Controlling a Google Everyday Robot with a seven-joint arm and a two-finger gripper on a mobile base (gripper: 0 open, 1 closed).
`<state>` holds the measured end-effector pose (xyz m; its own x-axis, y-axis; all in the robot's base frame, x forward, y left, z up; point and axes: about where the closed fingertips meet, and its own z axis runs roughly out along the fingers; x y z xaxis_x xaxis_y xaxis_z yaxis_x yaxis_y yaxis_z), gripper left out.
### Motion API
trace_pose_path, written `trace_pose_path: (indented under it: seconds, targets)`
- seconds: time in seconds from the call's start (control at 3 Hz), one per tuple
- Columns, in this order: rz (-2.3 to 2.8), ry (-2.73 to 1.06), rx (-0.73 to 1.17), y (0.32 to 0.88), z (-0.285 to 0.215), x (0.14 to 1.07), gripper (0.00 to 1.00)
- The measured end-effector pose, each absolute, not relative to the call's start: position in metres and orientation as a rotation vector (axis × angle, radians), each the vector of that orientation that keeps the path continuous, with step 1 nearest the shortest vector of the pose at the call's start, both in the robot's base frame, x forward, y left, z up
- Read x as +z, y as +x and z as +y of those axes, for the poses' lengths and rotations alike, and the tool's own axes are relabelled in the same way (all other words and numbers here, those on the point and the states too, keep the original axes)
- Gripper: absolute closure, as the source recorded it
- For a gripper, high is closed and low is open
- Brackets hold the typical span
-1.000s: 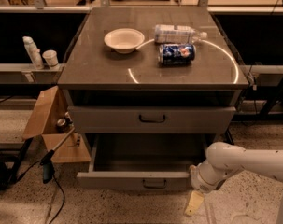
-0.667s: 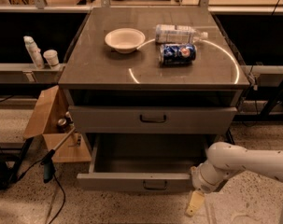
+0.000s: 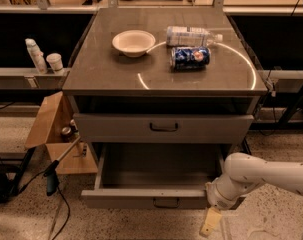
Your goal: Open middle drawer
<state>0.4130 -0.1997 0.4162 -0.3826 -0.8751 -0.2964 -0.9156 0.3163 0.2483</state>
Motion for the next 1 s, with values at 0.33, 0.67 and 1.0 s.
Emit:
trace_pose_path:
  seconds: [0.33,0.67,1.0]
  targets:
    - [2.477,-1.690,0.647,0.393,-0.201,0.415,0.00]
    - [2.478,-1.690,0.648,0.393,-0.201,0.418,0.00]
    - [2.495,-1.692,0.712,0.373,-0.203,0.419,0.00]
